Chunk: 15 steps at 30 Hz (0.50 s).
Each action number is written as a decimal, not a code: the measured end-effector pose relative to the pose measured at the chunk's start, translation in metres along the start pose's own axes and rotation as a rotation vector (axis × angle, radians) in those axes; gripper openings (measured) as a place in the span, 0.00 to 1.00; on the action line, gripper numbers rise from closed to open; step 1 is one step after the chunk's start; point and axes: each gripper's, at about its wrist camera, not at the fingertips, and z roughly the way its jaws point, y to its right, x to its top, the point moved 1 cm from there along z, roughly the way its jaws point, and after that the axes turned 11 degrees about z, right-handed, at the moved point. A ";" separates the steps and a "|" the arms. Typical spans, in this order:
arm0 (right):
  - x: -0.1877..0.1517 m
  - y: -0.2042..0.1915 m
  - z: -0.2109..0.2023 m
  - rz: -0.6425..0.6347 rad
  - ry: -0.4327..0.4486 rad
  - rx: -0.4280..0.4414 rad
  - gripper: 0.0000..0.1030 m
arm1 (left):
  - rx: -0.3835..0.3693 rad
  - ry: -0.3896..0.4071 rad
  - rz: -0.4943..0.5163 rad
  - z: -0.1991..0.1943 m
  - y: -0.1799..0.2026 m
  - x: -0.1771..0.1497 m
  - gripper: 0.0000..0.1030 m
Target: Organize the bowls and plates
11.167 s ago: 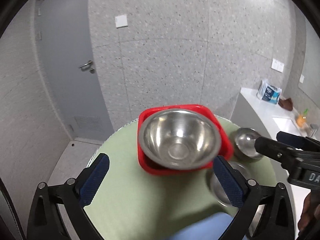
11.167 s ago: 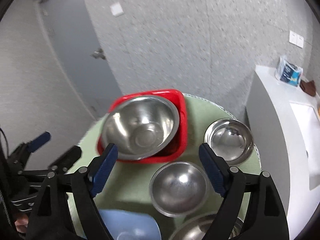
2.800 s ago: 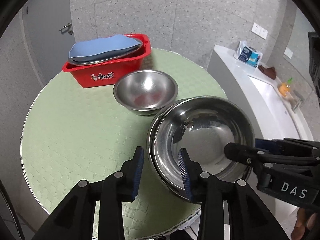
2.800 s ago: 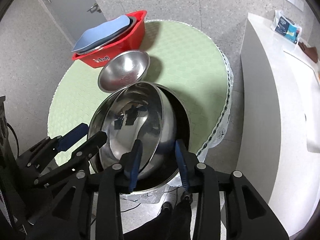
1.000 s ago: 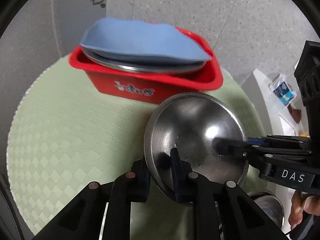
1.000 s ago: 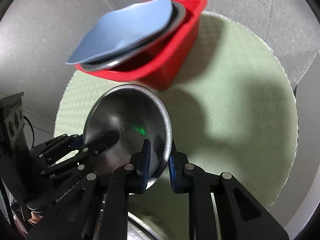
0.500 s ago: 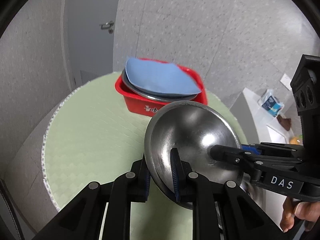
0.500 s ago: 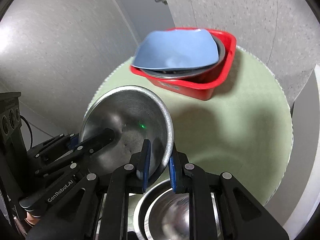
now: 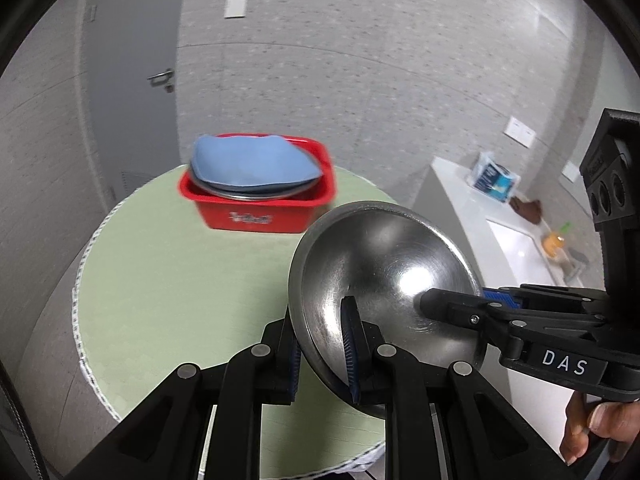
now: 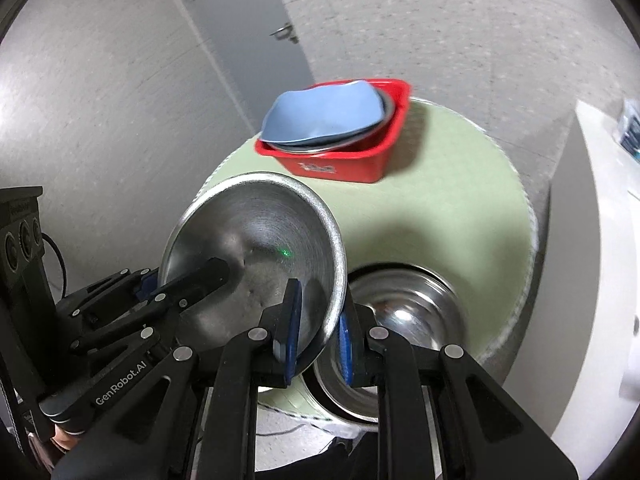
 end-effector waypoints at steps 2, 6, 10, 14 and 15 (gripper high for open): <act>-0.004 0.006 -0.006 0.018 0.008 -0.013 0.16 | -0.017 -0.006 0.013 0.004 0.005 0.001 0.14; -0.010 0.022 -0.012 0.052 0.013 -0.039 0.16 | -0.046 -0.024 0.034 0.015 0.013 0.000 0.14; -0.015 0.037 -0.012 0.085 -0.002 -0.058 0.16 | -0.063 -0.055 0.050 0.026 0.015 -0.001 0.15; -0.018 0.049 -0.006 0.112 -0.020 -0.074 0.16 | -0.072 -0.093 0.058 0.042 0.017 0.000 0.15; -0.019 0.052 -0.003 0.118 -0.025 -0.077 0.16 | -0.074 -0.101 0.057 0.048 0.019 0.004 0.15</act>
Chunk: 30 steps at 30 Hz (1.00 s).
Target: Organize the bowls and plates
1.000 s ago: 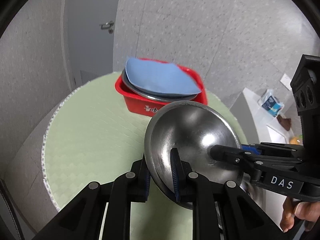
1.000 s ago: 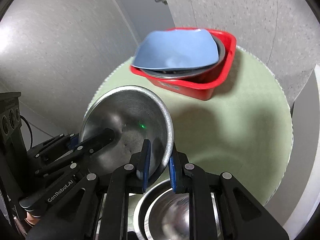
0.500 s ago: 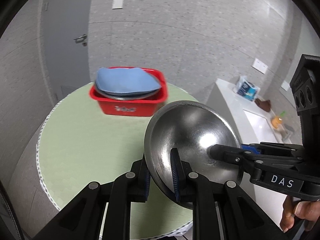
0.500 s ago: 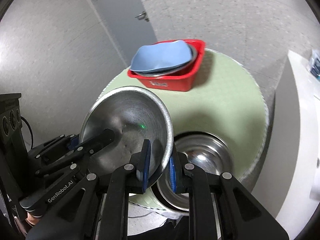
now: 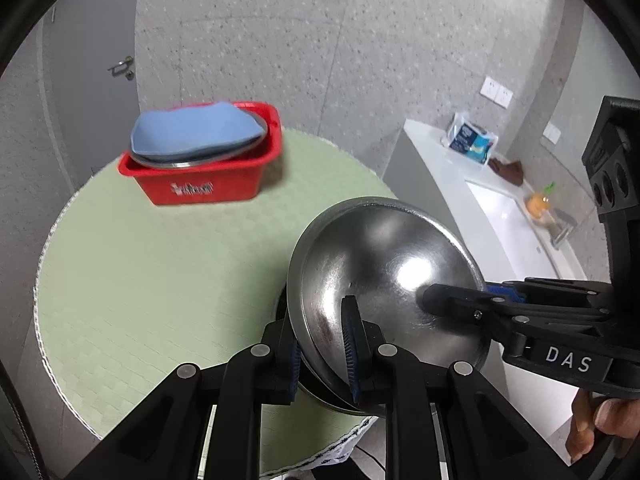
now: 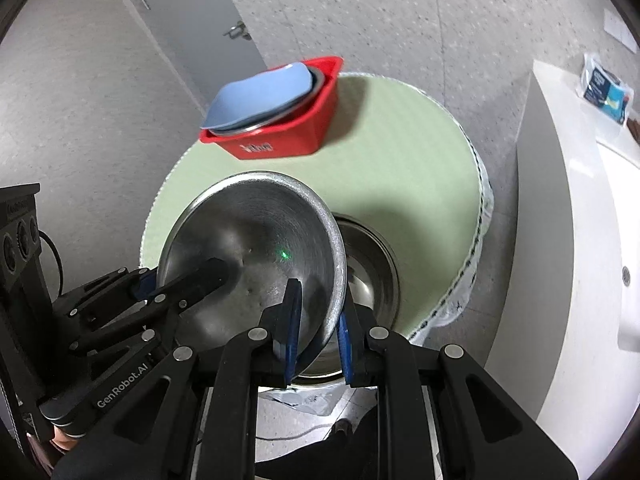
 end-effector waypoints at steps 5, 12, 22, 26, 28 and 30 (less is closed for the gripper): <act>-0.005 0.012 0.013 0.021 -0.029 -0.018 0.16 | -0.008 -0.056 0.012 0.024 -0.002 0.007 0.15; -0.011 0.023 0.023 0.038 -0.049 -0.053 0.19 | -0.005 -0.105 0.040 0.052 0.009 0.019 0.18; -0.015 0.022 0.018 0.044 -0.021 -0.070 0.19 | -0.029 -0.090 0.021 0.065 0.012 0.021 0.30; -0.018 0.021 0.014 0.052 -0.011 -0.074 0.20 | -0.032 -0.086 0.040 0.064 0.014 0.016 0.40; -0.019 0.022 0.010 0.063 0.003 -0.080 0.22 | -0.037 -0.077 0.045 0.060 0.014 0.012 0.49; -0.019 0.023 0.006 0.074 0.016 -0.072 0.29 | -0.021 -0.063 0.044 0.057 0.013 0.012 0.60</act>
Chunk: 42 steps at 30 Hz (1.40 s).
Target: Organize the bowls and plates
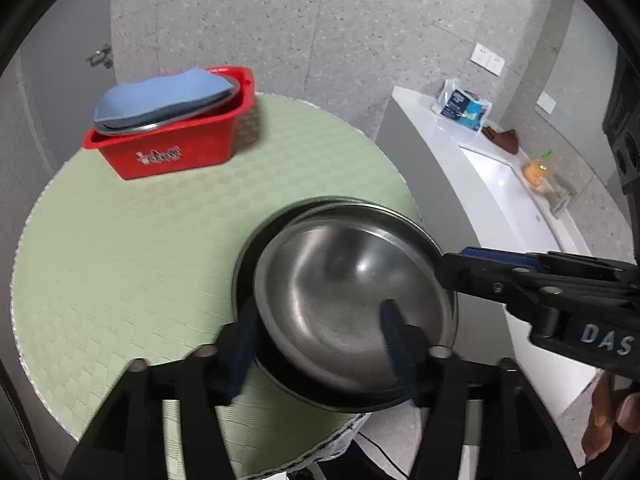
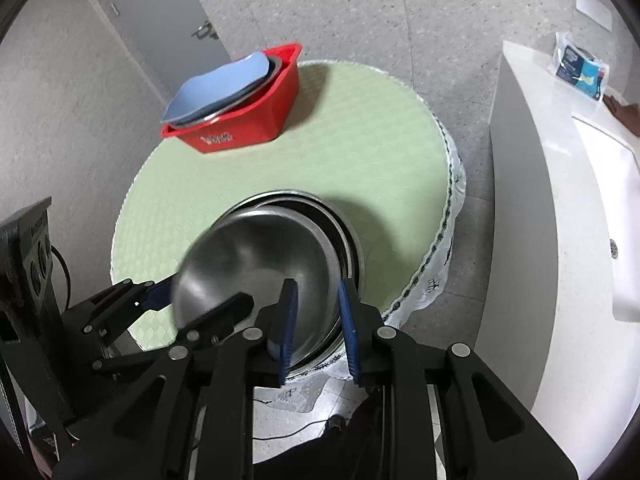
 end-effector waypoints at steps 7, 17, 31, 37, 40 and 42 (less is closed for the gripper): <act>-0.007 0.010 -0.008 0.086 0.059 0.011 0.42 | -0.005 0.038 -0.015 -0.015 -0.003 -0.010 0.67; -0.022 0.034 0.014 0.274 0.012 0.103 0.49 | 0.098 0.067 -0.169 -0.031 -0.037 -0.037 0.93; -0.024 0.043 0.047 0.349 -0.051 0.134 0.54 | 0.015 -0.054 -0.213 0.012 -0.035 -0.038 0.78; -0.020 0.038 0.058 0.308 -0.087 0.161 0.46 | -0.052 -0.086 -0.186 0.039 -0.036 -0.029 0.43; -0.016 0.035 0.059 0.286 -0.090 0.156 0.46 | -0.022 -0.080 -0.165 0.044 -0.035 -0.021 0.44; -0.013 0.035 0.059 0.278 -0.091 0.158 0.46 | -0.028 -0.077 -0.178 0.046 -0.040 -0.019 0.43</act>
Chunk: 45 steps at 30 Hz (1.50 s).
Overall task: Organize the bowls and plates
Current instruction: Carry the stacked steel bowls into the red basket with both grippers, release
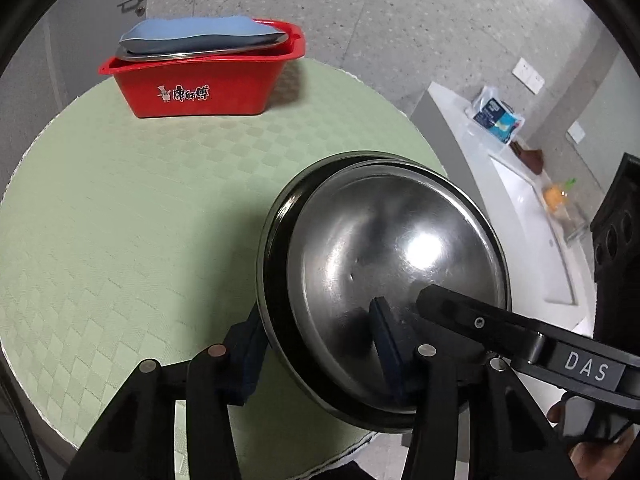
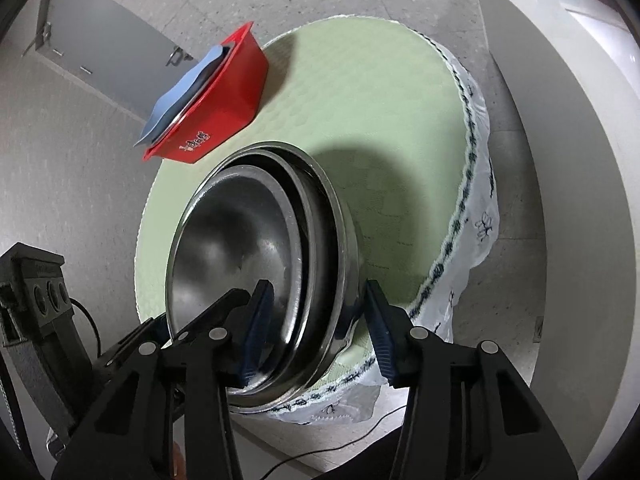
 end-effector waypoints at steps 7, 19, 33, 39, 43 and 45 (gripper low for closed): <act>0.020 -0.022 -0.006 -0.066 0.018 0.031 0.46 | 0.034 0.086 -0.009 -0.013 -0.009 0.026 0.43; 0.107 -0.110 -0.007 -0.218 0.055 0.118 0.46 | 0.095 0.233 -0.073 -0.043 -0.050 0.096 0.43; 0.208 -0.211 0.091 -0.390 -0.063 0.136 0.46 | 0.215 0.198 -0.235 0.016 -0.132 0.177 0.40; 0.224 -0.212 0.132 -0.407 -0.148 0.106 0.46 | 0.242 0.134 -0.282 0.058 -0.146 0.211 0.39; 0.224 -0.212 0.147 -0.426 -0.191 0.082 0.46 | 0.258 0.105 -0.298 0.073 -0.154 0.222 0.39; 0.224 -0.211 0.148 -0.432 -0.201 0.073 0.46 | 0.263 0.100 -0.299 0.080 -0.154 0.228 0.39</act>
